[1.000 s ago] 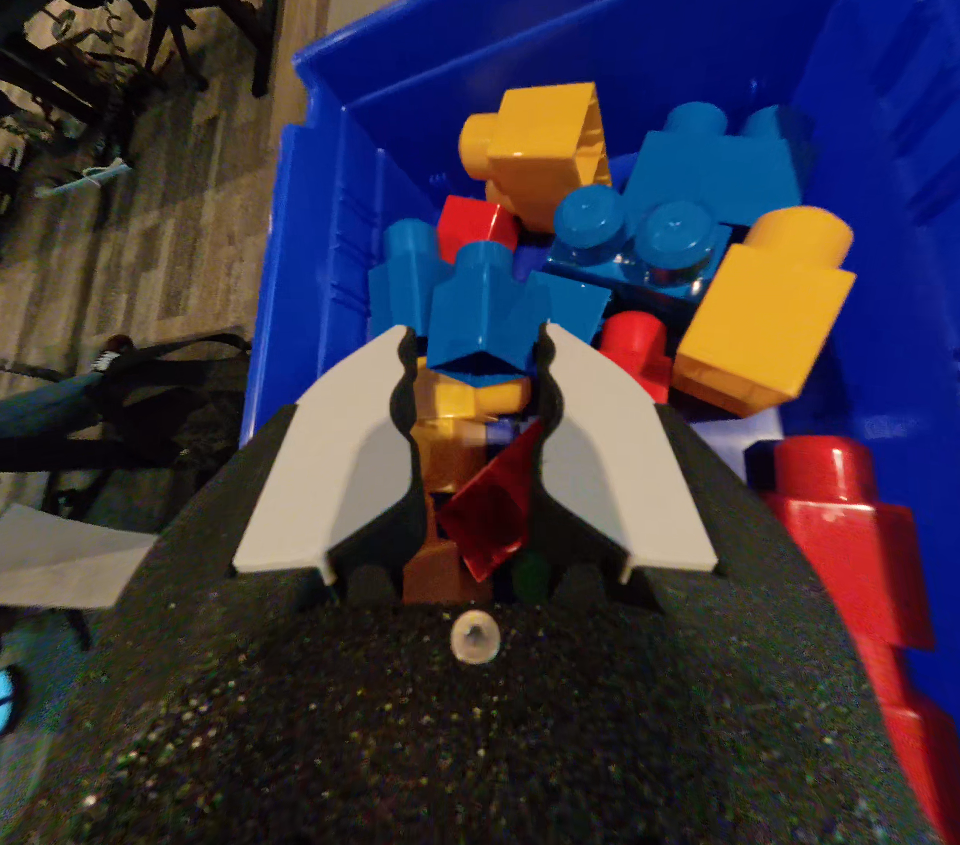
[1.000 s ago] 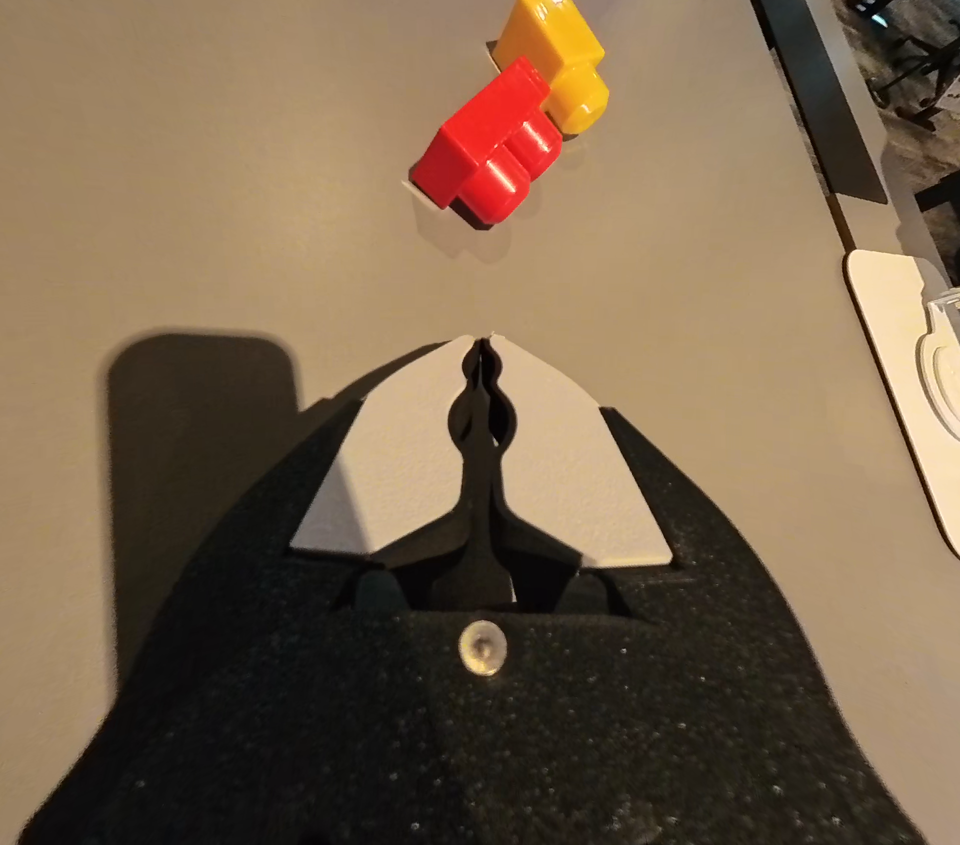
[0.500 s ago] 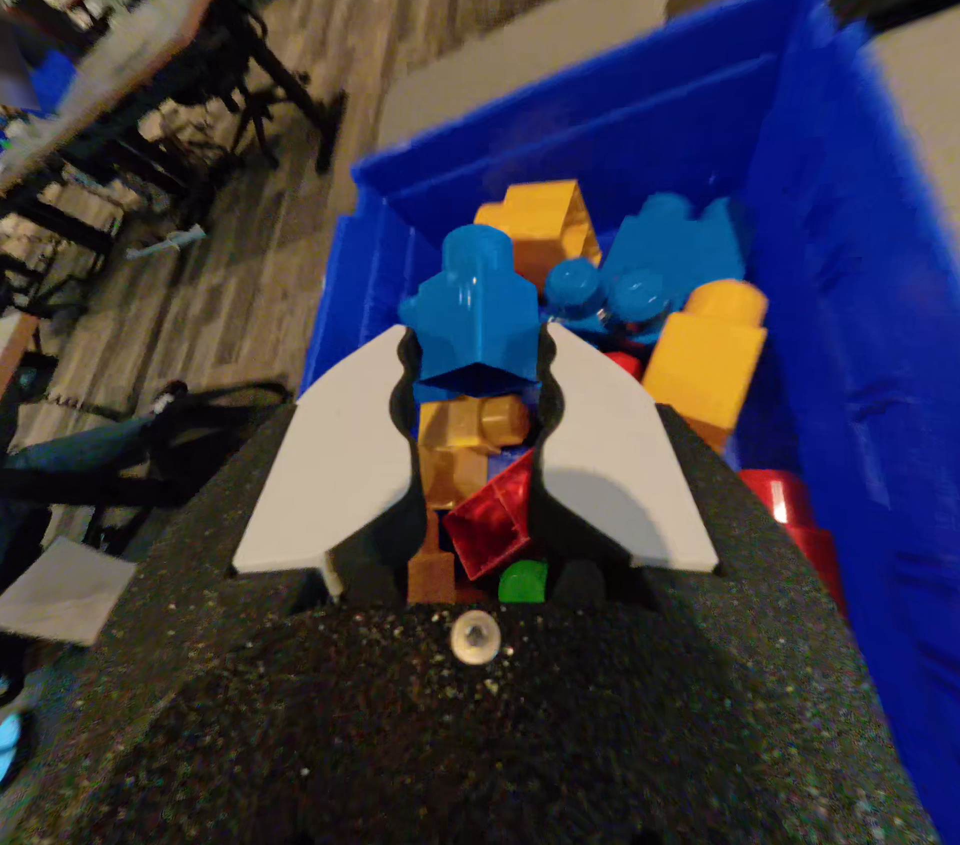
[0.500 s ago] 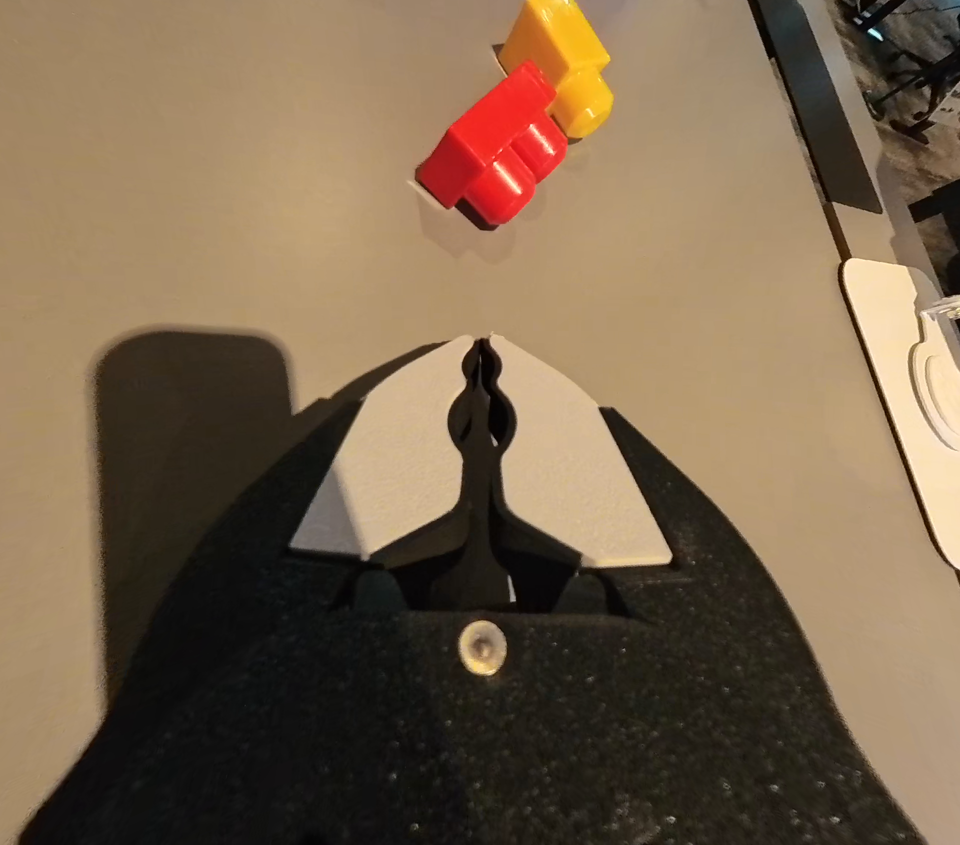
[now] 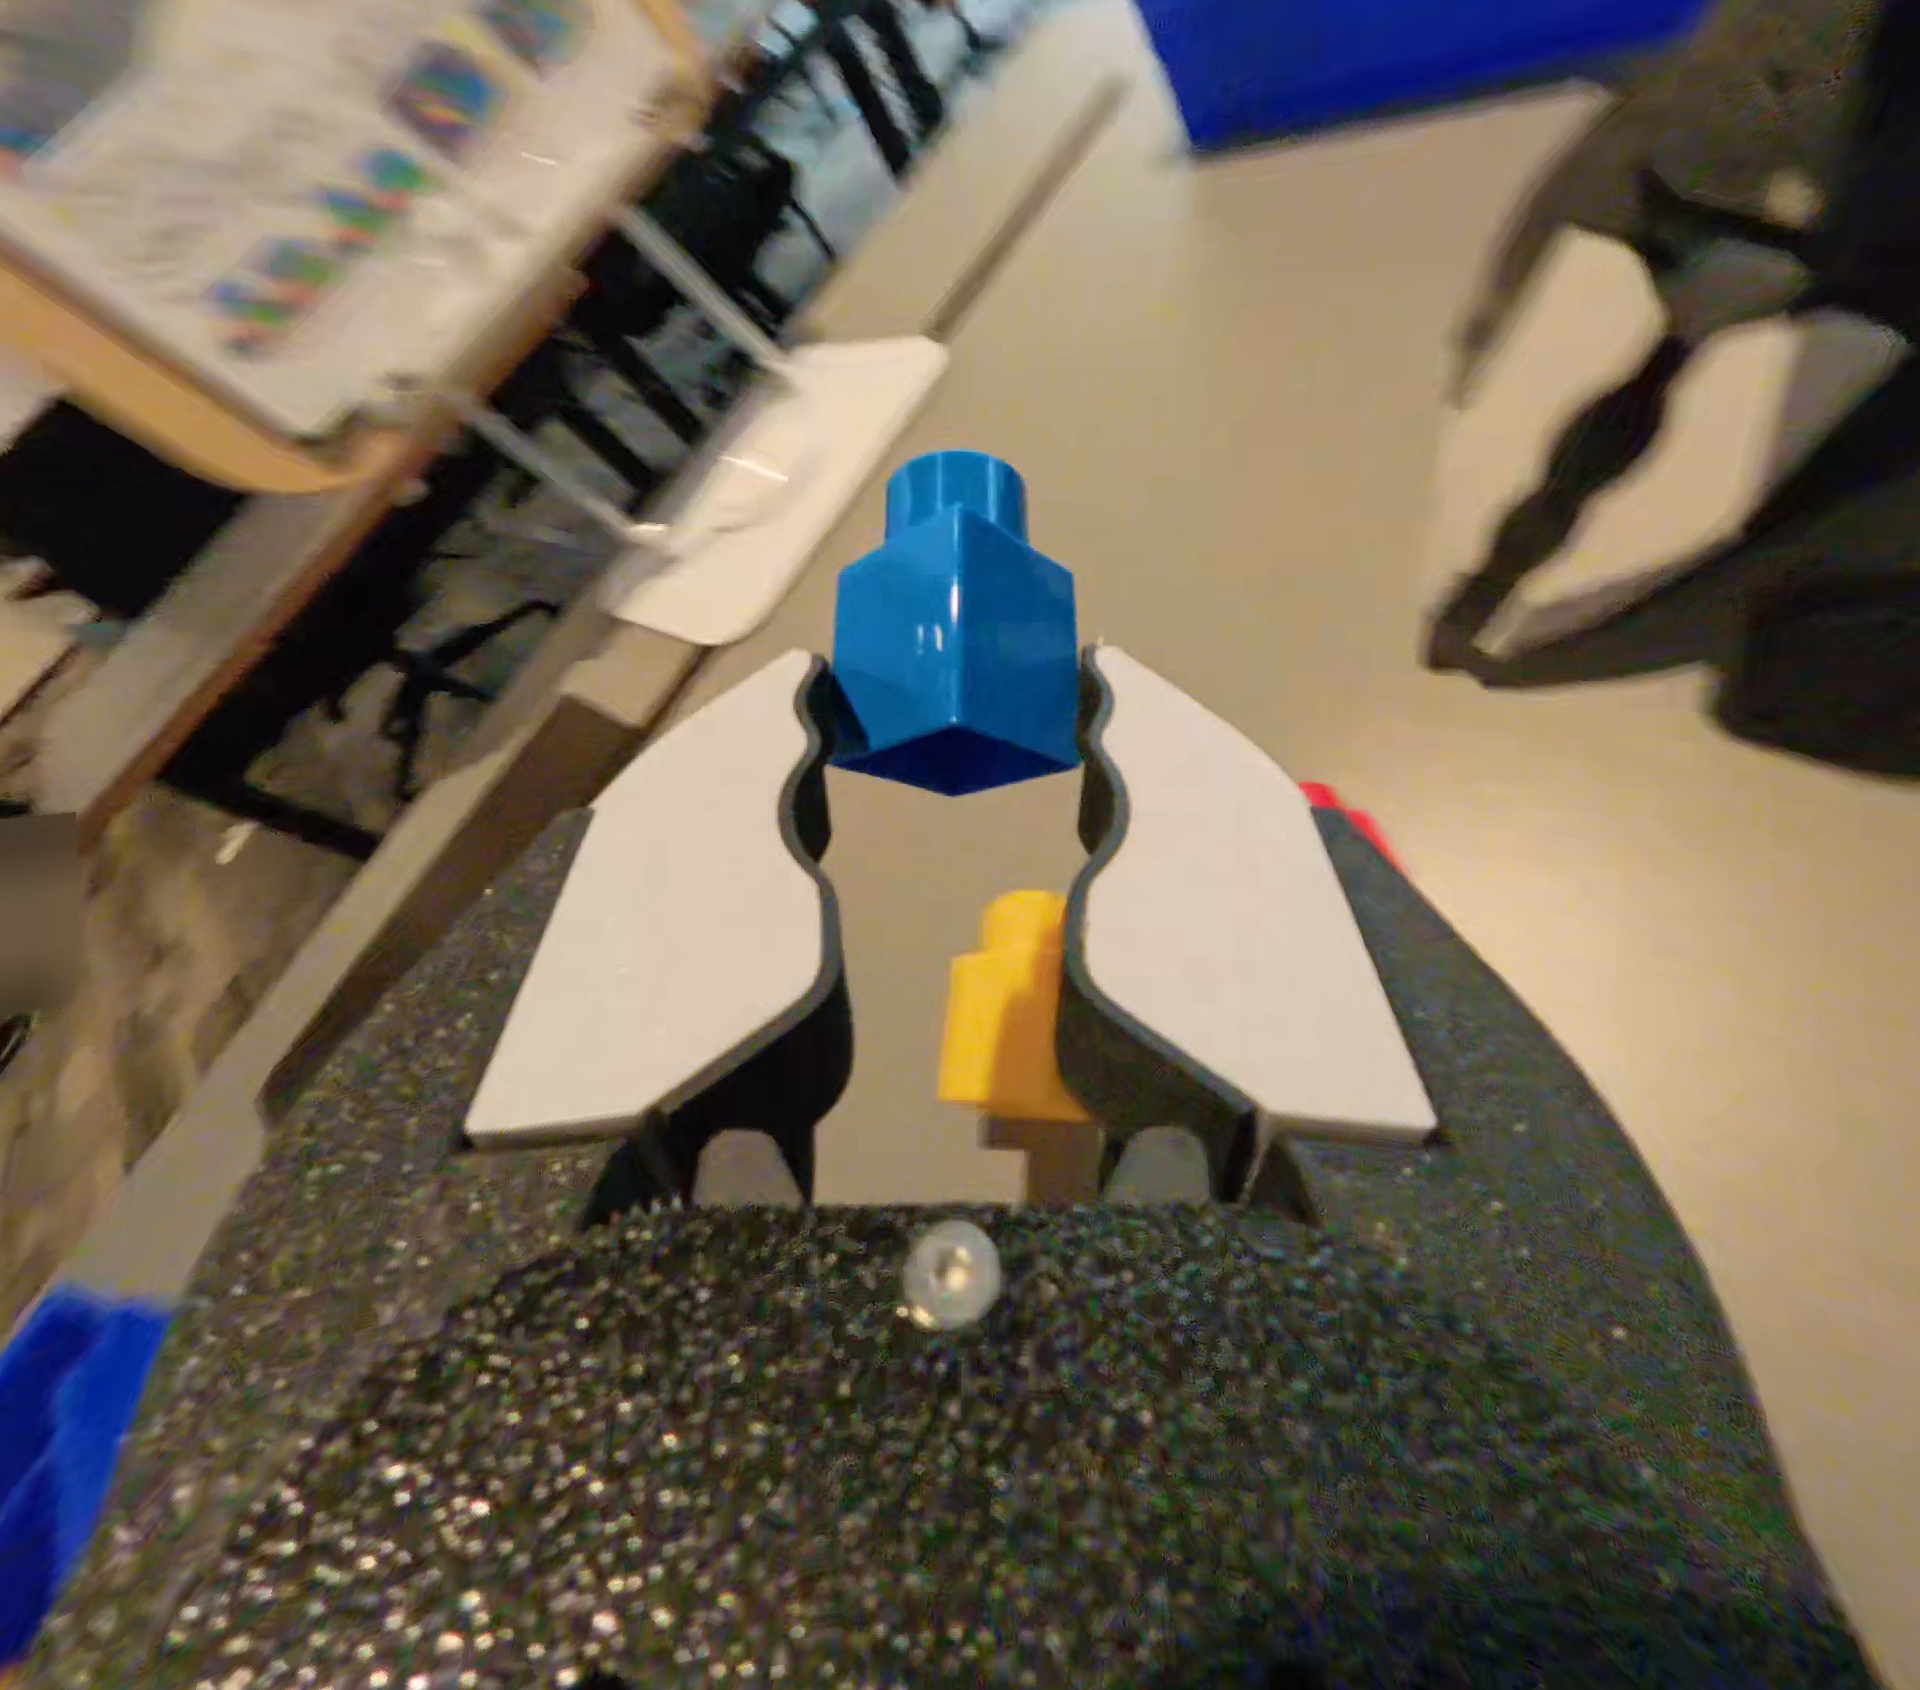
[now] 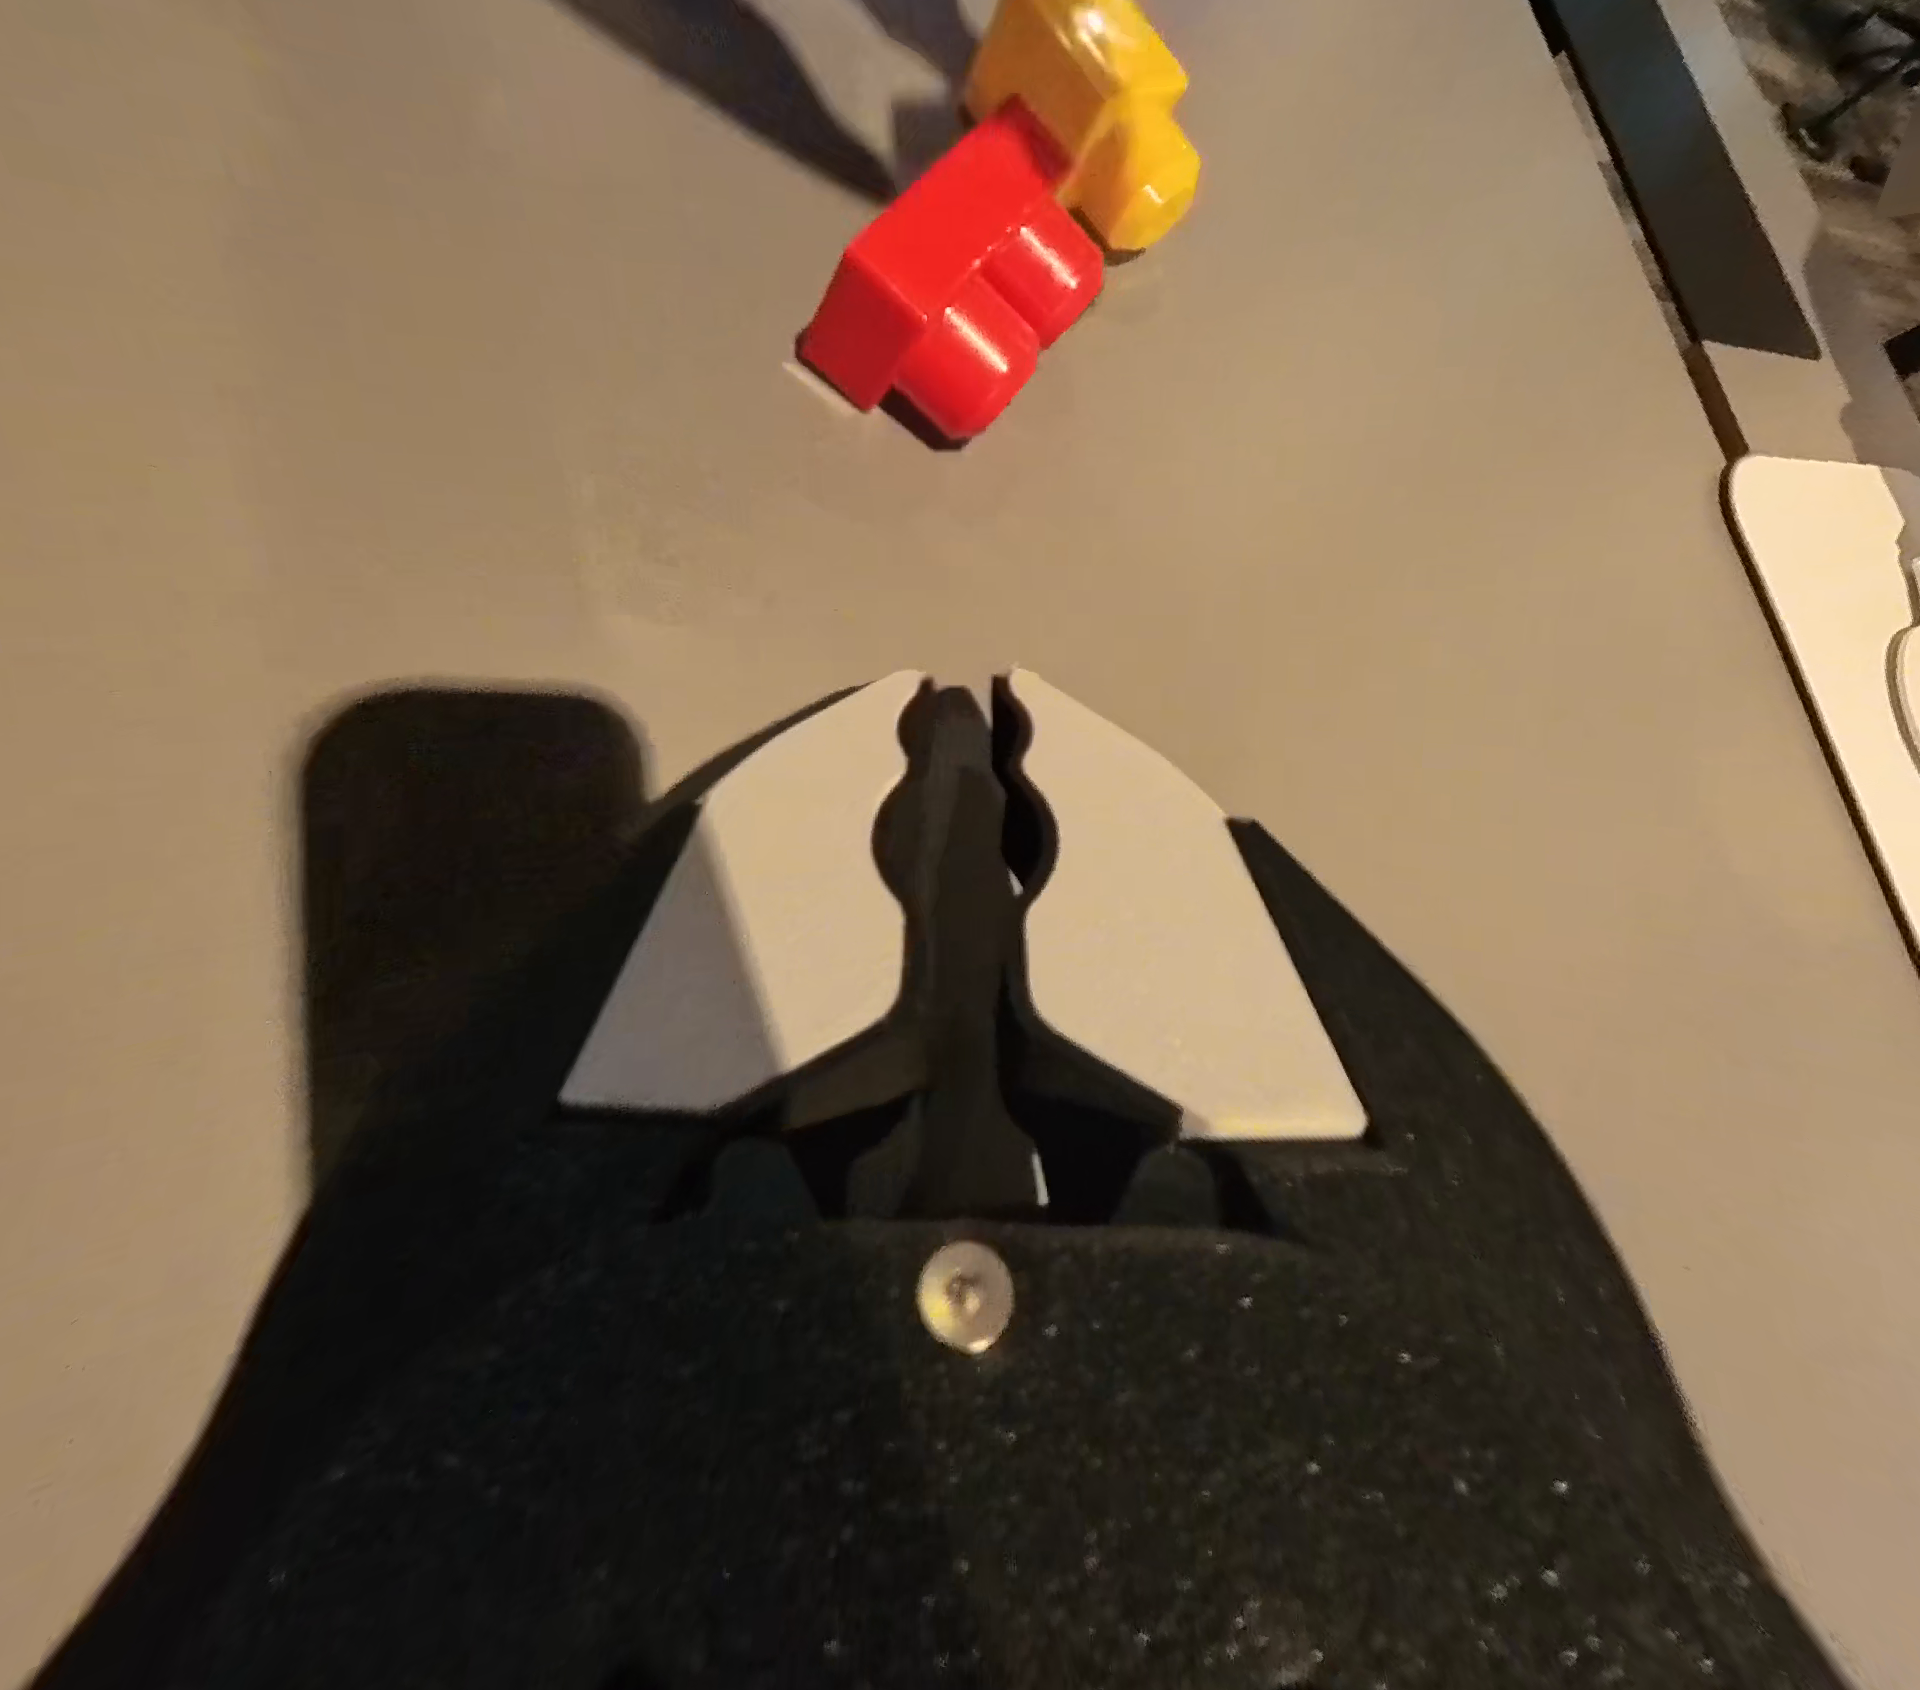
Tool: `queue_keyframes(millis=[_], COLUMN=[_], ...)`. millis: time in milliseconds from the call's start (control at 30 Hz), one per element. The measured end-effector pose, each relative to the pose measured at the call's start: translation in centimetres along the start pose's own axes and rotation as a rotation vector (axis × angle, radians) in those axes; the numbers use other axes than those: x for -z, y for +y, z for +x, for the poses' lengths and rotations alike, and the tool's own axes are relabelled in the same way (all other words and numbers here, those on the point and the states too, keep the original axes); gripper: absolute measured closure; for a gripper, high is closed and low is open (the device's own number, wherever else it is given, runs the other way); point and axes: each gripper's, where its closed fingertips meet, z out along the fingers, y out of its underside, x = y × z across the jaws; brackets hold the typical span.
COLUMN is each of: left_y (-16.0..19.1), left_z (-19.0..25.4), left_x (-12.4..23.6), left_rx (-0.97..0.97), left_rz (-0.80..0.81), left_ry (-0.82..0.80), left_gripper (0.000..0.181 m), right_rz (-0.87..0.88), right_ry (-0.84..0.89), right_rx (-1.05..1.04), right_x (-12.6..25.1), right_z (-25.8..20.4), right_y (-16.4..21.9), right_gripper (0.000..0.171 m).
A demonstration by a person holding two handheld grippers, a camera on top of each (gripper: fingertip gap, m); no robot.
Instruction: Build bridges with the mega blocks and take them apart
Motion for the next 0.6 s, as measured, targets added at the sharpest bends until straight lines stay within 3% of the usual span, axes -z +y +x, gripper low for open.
queue_keyframes(millis=[200, 400, 600], left_y=[1.2, 2.8, 4.3], left_z=[9.1, 11.0, 12.0], left_x=[-4.6, -5.6, -6.2], left_rx=[-0.105, -0.296, -0.305], left_rz=[-0.147, -0.256, -0.297], left_ry=[0.21, 0.222, 0.284], left_gripper=[0.138, 0.137, 0.137], right_rz=[-0.077, 0.023, 0.034], right_ry=[0.095, 0.016, -0.022], right_rx=[-0.137, -0.263, -0.27], right_x=[1.1, 1.9, 1.9], right_z=[3.7, 4.2, 3.9], right_y=[3.0, 2.5, 2.3], right_gripper=[0.159, 0.151, 0.147])
